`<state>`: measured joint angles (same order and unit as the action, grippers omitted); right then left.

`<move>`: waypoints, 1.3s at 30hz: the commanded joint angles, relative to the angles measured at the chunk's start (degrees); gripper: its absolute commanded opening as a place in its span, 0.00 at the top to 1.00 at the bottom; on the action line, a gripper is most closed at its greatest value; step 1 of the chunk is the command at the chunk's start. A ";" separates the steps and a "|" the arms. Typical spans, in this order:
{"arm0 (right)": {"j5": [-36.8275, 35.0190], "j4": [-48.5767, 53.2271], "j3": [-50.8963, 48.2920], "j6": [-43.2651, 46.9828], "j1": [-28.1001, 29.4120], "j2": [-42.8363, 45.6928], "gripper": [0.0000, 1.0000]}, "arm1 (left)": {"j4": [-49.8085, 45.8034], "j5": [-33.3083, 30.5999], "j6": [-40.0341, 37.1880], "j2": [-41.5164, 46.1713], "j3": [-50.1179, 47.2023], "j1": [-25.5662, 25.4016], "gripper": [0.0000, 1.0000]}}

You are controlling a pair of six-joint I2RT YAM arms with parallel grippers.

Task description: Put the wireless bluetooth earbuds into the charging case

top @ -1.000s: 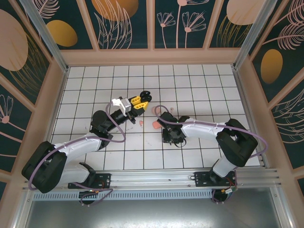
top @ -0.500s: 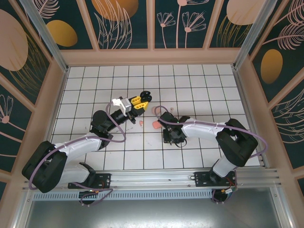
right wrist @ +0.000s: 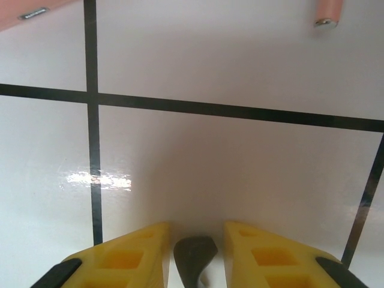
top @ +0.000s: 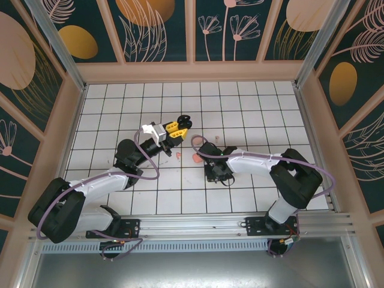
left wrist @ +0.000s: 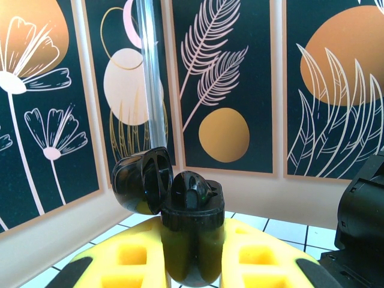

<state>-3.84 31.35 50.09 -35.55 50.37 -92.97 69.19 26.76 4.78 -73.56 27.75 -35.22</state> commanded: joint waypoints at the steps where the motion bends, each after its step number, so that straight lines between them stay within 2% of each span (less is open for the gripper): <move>1: -0.95 1.56 -0.34 1.01 0.52 -2.57 0.73 | 1.17 0.81 0.94 -0.22 1.74 -0.34 1.00; 8: -1.26 2.13 0.26 0.28 0.61 -1.29 0.81 | 1.00 0.97 1.03 -0.26 2.04 -0.33 1.00; 17: -3.56 7.04 6.65 -1.63 0.07 8.46 0.82 | 0.42 1.18 1.00 0.17 2.31 -0.31 1.00; 25: -4.99 11.02 23.31 1.79 -3.57 15.43 0.82 | -1.27 1.78 -0.13 0.70 3.30 -0.37 1.00; 34: -6.20 13.40 47.38 7.80 -5.59 12.37 0.81 | -4.08 2.55 -2.45 0.63 4.75 -0.30 1.00; 39: -3.93 11.88 52.33 8.58 -5.55 10.49 0.81 | -3.63 2.51 -2.01 -0.12 5.36 -0.35 1.00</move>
<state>-8.91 42.30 100.75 -28.80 45.08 -80.44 64.79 28.29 3.40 -73.56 31.16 -35.22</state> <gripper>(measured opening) 0.191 0.182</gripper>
